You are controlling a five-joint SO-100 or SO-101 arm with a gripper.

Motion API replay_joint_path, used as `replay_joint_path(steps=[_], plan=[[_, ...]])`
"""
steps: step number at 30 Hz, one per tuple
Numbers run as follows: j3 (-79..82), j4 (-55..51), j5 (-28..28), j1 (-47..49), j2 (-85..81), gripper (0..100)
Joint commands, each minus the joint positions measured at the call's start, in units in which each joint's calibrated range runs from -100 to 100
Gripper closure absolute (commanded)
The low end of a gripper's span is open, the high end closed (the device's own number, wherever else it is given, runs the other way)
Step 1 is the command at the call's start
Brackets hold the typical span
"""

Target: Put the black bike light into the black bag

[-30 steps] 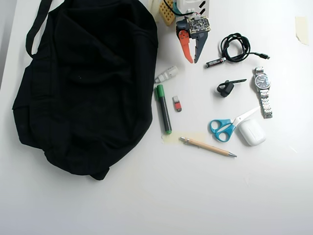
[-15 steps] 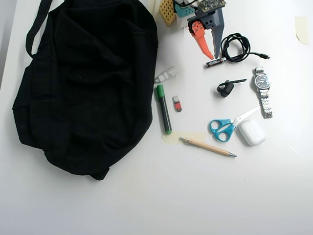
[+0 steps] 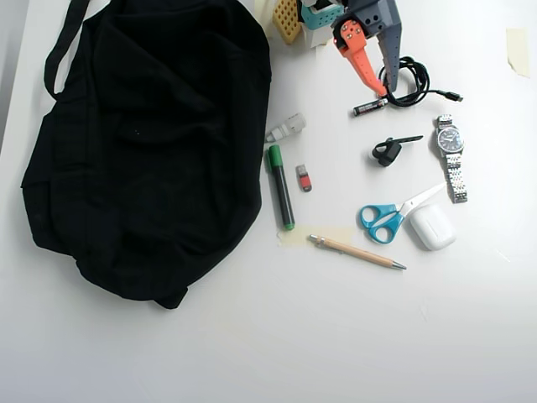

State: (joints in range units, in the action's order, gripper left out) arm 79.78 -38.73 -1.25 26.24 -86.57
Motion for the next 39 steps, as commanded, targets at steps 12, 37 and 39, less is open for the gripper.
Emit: replay_joint_path(steps=[12,37,39], plan=[[-33.8,1.1,5.7,-1.3,47.1,95],[-19.0,10.6,10.5,-0.3,49.6,70],[-17.8,13.7,10.5,0.0,50.1,70]])
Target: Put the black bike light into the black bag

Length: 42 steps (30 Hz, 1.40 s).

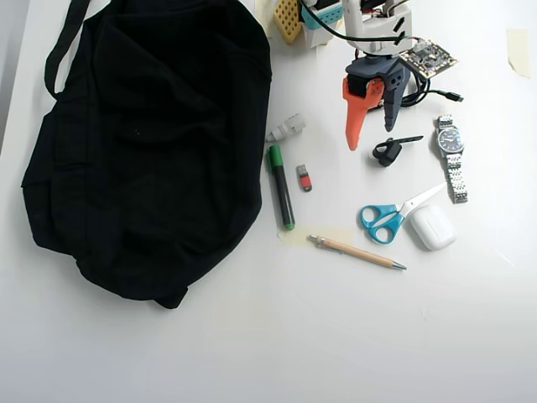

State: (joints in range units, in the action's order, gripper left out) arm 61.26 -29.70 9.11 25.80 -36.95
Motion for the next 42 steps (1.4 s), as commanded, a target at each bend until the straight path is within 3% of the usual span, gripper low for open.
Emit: replay_joint_path(steps=[1,7,15,19,25,42], plan=[[1.3,6.1,0.1,1.0,1.2,70],[-2.9,9.6,-3.4,4.2,10.6,74],[-6.3,10.3,-3.5,5.1,16.0,74],[-3.1,16.7,-3.3,4.5,16.9,74],[-0.1,22.9,-3.4,4.0,21.2,64],[-0.2,23.8,-7.4,7.3,22.0,62]])
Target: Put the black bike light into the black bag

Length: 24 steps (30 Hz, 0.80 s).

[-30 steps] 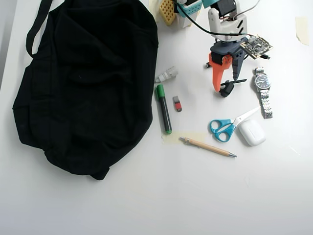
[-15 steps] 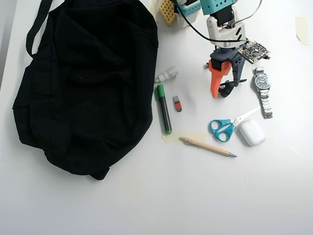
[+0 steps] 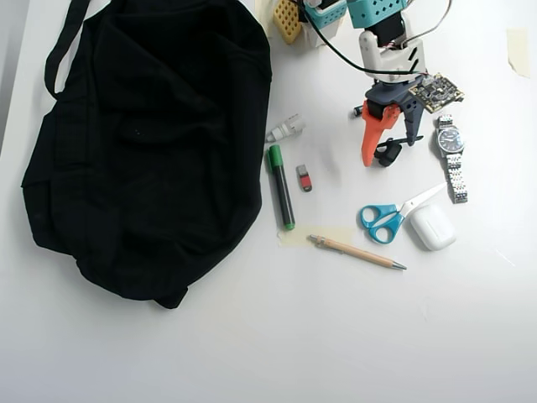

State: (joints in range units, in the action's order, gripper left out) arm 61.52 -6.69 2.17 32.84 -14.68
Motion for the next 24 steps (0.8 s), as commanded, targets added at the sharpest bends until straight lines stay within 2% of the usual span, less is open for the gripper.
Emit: replay_joint_path(steps=[1,16,24], plan=[[-0.7,0.8,-0.5,0.3,-0.3,61],[-0.6,1.2,-2.3,-0.8,0.6,61],[-0.2,8.8,-2.3,-0.2,5.5,61]])
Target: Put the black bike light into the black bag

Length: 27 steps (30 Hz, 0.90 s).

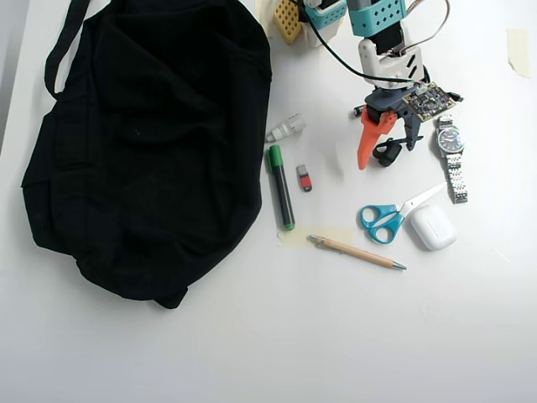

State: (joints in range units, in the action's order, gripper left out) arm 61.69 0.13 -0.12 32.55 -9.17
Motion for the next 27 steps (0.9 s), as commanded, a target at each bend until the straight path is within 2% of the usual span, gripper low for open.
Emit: replay_joint_path(steps=[1,21,27], plan=[[-0.3,2.0,0.0,0.1,0.0,61],[-1.0,2.4,-0.1,0.3,4.0,61],[-1.0,9.5,-0.1,0.3,8.9,61]])
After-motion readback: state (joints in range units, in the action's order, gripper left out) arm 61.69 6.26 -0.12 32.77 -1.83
